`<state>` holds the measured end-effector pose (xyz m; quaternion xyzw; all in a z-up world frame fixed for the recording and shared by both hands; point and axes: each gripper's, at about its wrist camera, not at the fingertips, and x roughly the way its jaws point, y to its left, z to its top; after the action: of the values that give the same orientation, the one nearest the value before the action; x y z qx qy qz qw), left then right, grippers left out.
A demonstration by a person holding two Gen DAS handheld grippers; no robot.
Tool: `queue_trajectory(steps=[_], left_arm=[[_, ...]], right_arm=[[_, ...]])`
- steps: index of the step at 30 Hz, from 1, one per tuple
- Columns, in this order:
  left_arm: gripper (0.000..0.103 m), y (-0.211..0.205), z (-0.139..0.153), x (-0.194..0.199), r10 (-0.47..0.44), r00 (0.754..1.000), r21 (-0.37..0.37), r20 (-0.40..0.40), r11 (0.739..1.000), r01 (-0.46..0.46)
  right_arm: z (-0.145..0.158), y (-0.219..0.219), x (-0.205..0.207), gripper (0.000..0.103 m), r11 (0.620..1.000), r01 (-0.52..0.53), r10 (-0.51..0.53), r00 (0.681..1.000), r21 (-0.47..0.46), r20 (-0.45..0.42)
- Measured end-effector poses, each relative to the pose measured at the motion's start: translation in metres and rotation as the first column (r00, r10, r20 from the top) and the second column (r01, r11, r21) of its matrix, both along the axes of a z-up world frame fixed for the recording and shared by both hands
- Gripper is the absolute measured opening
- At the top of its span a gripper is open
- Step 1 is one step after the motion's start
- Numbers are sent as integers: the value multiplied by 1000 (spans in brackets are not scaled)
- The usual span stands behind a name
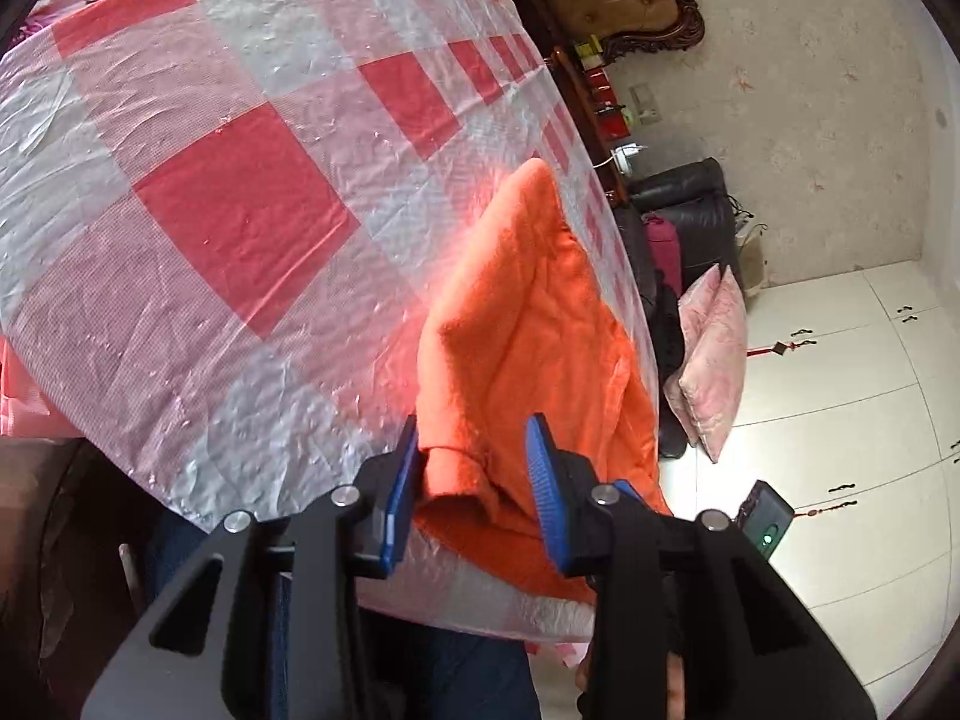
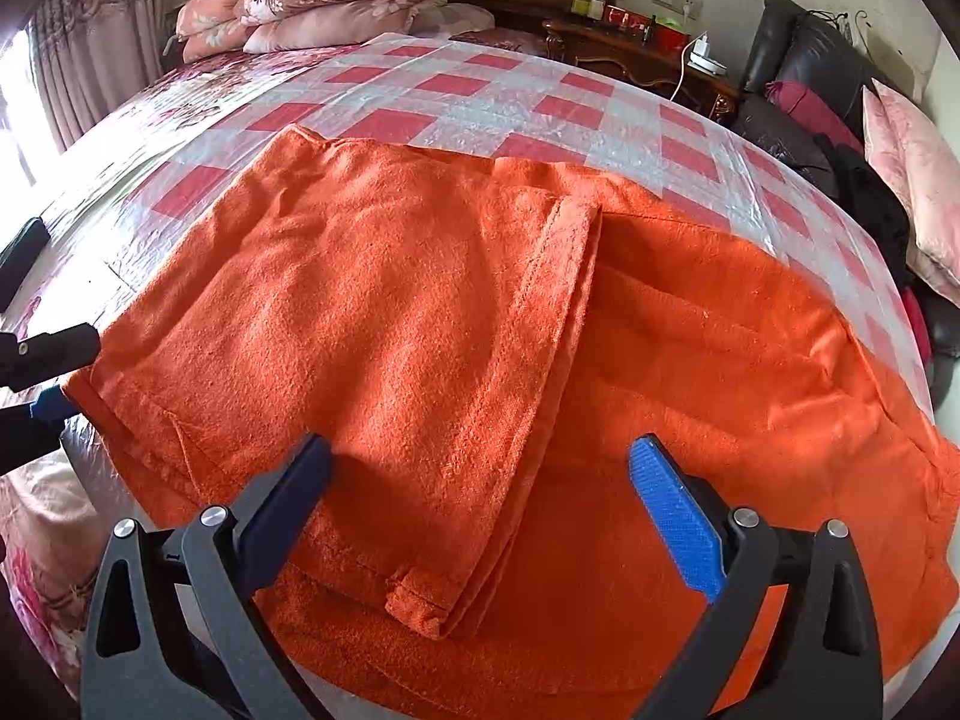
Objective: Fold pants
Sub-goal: 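Grasp the folded pants edge with the left tool and lift it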
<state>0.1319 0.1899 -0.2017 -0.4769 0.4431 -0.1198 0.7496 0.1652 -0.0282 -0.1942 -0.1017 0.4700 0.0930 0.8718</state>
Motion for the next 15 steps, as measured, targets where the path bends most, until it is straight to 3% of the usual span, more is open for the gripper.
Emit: queue_trajectory(steps=[1,6,9,12,15], left_arm=[[22,-2,1,2,0,1000,17,-5,1000,1],[9,0,-3,9,-17,1000,32,-3,999,18],[8,4,-2,10,-20,1000,46,19,999,19],[7,10,-4,10,-18,1000,47,18,999,17],[7,12,-7,9,-22,1000,43,11,999,22]], right_arm=[[0,0,0,97,1000,0,0,1000,1,-2],[0,-1,0,97,1000,5,-5,1000,10,-13],[2,2,2,97,1000,-3,3,1000,2,-25],[11,12,6,97,999,-16,17,1000,-44,23],[23,29,26,97,999,-50,50,998,17,29]])
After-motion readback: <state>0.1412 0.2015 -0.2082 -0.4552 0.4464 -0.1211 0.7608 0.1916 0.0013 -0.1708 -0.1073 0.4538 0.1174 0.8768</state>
